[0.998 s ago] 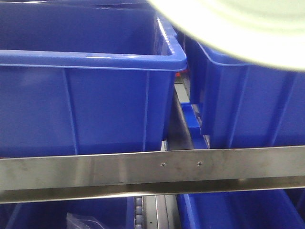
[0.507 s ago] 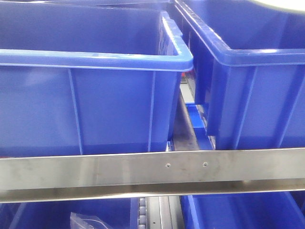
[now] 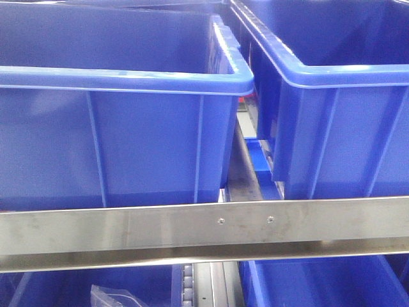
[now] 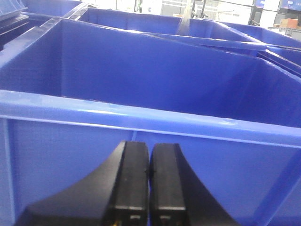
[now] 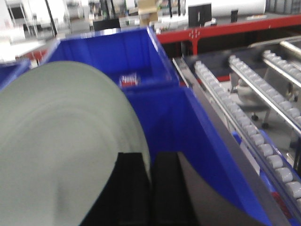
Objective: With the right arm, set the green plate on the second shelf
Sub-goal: 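Lower the plate into the blue bin and open the right gripper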
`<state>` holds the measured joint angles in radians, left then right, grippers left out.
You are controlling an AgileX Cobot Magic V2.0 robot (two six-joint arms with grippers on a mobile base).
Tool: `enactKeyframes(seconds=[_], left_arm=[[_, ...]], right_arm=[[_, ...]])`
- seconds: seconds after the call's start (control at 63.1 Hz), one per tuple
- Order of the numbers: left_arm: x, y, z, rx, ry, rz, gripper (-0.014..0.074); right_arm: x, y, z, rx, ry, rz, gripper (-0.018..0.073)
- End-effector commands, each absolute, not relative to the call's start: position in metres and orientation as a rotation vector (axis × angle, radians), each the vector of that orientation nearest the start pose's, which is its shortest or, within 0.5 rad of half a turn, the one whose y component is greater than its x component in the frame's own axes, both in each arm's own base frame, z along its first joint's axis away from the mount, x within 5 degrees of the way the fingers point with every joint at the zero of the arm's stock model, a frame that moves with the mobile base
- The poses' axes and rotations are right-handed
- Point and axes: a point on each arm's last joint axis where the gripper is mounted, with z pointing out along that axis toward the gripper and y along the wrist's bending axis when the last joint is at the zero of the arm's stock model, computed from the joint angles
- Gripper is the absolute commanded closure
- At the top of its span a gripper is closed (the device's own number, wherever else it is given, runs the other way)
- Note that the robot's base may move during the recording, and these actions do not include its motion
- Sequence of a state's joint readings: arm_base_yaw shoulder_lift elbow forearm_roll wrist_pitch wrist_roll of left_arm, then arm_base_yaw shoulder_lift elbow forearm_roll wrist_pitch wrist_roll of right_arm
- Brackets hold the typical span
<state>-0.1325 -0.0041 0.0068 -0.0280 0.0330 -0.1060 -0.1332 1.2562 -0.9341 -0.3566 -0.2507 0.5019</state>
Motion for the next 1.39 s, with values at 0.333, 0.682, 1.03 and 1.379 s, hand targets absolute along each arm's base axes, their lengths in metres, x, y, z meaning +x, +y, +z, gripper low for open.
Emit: enactKeyframes(seconds=[0.333, 0.682, 1.03, 1.379], left_arm=[[0.056, -0.008, 0.203, -0.005, 1.459, -0.232, 0.0466], [0.056, -0.008, 0.203, -0.005, 1.459, -0.232, 0.0466], [0.056, -0.008, 0.203, -0.005, 1.459, -0.232, 0.0466], [0.056, -0.008, 0.203, -0.005, 1.459, -0.232, 0.0466]], right_arm=[[0.285, -0.023, 0.395, 0.092, 1.501, 0.068, 0.0281], [0.223, 0.015, 0.384, -0.042, 1.638, 0.056, 0.0510], [0.145, 0.039, 0.347, -0.213, 1.442, 0.255, 0.0510], [0.133, 0.035, 0.325, -0.211, 1.487, 0.242, 0.0510]])
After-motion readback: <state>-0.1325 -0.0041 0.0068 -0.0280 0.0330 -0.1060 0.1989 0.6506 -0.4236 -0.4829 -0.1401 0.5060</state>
